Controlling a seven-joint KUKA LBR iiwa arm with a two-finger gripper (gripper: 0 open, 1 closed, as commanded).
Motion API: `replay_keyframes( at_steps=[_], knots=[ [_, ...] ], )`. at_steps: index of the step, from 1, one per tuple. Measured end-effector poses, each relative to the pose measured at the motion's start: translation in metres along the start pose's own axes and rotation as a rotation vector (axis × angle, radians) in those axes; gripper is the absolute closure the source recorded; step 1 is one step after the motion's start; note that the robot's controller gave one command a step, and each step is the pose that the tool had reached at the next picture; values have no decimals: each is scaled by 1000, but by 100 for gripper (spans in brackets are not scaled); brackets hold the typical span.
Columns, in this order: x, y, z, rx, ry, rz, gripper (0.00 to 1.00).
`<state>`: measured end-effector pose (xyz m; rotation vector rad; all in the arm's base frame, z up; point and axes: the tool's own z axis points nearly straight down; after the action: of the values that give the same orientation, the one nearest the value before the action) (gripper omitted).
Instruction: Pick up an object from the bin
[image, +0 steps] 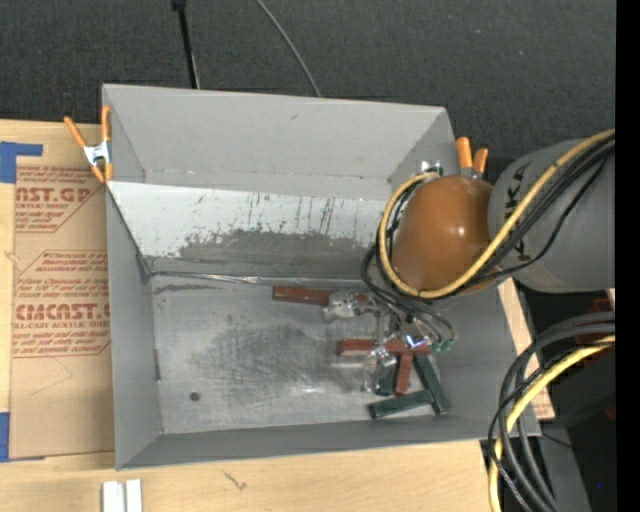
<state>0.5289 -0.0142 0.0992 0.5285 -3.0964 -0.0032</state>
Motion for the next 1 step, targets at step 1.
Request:
replay_keyframes(
  at_steps=[1],
  knots=[
    [-8, -86, 26, 2, 0, -80, 100]
  ],
)
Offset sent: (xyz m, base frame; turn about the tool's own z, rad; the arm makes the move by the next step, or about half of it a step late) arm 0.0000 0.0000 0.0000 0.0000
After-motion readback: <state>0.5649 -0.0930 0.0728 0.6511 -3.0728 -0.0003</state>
